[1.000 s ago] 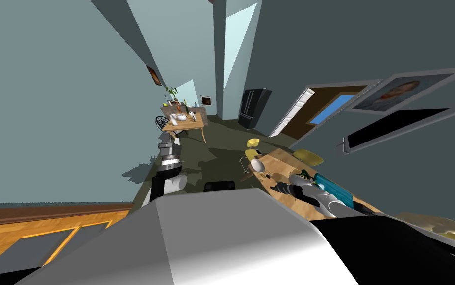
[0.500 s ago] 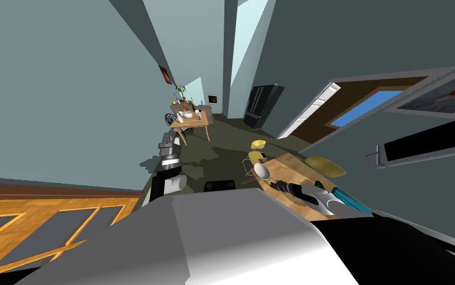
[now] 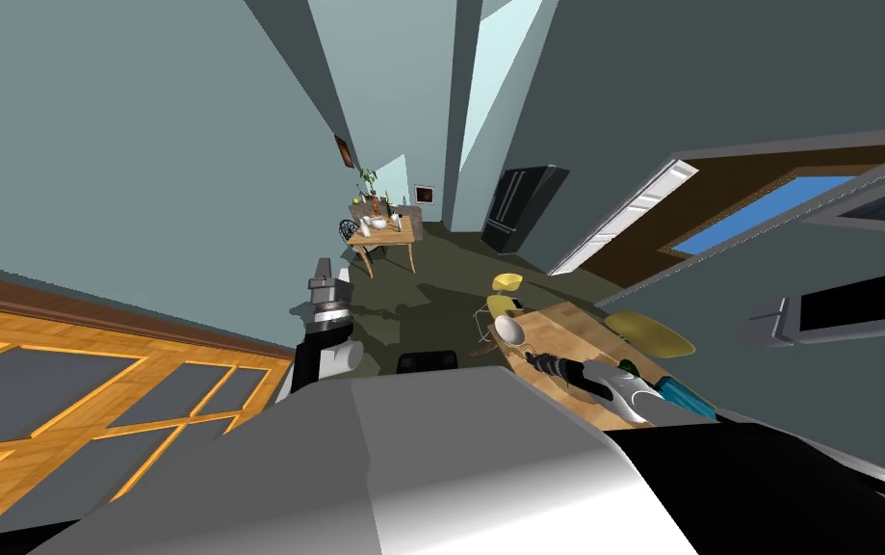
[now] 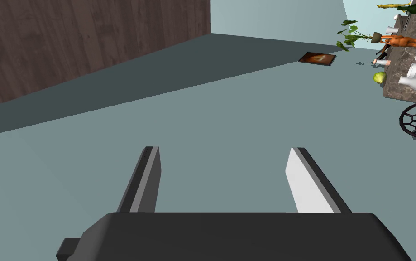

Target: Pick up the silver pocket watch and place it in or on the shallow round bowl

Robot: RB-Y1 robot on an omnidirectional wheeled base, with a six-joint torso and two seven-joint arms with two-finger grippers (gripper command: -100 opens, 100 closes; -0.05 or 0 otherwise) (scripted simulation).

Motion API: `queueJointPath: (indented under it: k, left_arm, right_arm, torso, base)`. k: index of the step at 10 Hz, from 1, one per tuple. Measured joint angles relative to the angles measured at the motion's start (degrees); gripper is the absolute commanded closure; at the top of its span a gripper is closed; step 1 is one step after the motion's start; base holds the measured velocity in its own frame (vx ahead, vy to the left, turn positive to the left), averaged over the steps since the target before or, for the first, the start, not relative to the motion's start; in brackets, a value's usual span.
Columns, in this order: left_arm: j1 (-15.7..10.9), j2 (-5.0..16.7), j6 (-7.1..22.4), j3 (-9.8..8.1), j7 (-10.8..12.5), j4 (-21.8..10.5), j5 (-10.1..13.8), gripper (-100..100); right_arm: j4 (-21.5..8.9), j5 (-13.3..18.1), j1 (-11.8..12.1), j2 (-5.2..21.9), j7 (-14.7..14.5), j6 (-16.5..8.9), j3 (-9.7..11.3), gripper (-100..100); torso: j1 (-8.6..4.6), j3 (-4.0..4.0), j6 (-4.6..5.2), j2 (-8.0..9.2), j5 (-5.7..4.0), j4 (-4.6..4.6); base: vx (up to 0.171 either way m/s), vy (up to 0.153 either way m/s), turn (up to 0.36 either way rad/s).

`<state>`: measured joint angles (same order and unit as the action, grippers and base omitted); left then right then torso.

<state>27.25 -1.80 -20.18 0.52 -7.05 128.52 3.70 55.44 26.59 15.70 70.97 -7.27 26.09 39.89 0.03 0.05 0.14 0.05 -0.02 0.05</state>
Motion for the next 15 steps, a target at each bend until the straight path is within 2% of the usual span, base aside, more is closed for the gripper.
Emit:
queueJointPath:
  k: [3,5,7,8,9,12,13,15]
  left_arm:
    - [0.00,0.00,0.00,0.00,0.00,0.00,0.00,0]
    - [0.00,0.00,0.00,0.00,0.00,0.00,0.00,0]
    - [0.01,-0.01,0.00,0.00,0.00,0.00,0.00,0]
    - [0.01,0.00,0.00,0.00,0.00,0.00,0.00,0]
    - [0.01,0.00,0.00,0.00,0.00,0.00,0.00,0]
    - [0.00,0.01,0.00,0.00,0.00,0.00,0.00,0]
    - [0.01,0.00,0.00,0.00,0.00,0.00,0.00,0]
    - [0.01,0.00,0.00,0.00,0.00,0.00,0.00,0]
  right_arm:
    - [-0.15,0.01,0.10,0.12,0.01,-0.11,0.02,100]
    - [-0.15,0.01,0.10,0.12,0.01,-0.11,0.02,-100]
    - [0.76,-0.43,0.18,1.87,0.65,0.62,-0.10,-100]
    - [0.82,-0.47,0.20,1.95,0.69,0.76,-0.13,0]
    - [0.82,-0.47,0.20,1.94,0.68,0.74,-0.13,-100]
    - [-1.48,0.03,-0.43,-1.80,-0.46,-0.21,-0.29,-100]
    - [-1.58,0.07,-0.49,-1.96,-0.52,-0.32,-0.26,100]
    - [-1.50,0.07,-0.46,-2.04,-0.50,-0.20,-0.21,100]
  torso:
    - [0.12,-0.12,-0.12,-0.22,-0.06,-0.02]
    - [0.12,-0.13,-0.12,-0.24,-0.06,-0.03]
    - [0.47,-0.21,-0.17,-0.39,0.00,-0.04]
    - [0.38,-0.19,-0.17,-0.34,-0.01,-0.04]
    - [0.27,-0.16,-0.17,-0.30,-0.04,-0.03]
    - [-0.02,-0.14,-0.17,-0.26,-0.12,-0.02]
    - [0.07,-0.14,-0.16,-0.26,-0.09,-0.02]
    - [0.11,-0.14,-0.16,-0.28,-0.01,0.00]
  base:
    - [-0.002,-0.001,-0.003]
    - [0.012,0.016,-0.023]
    - [0.030,0.059,-0.025]
    - [0.003,0.007,0.001]
    - [0.002,-0.024,0.068]
    - [-0.001,-0.045,0.047]
    - [0.000,0.000,0.000]
    - [0.001,-0.003,-0.002]
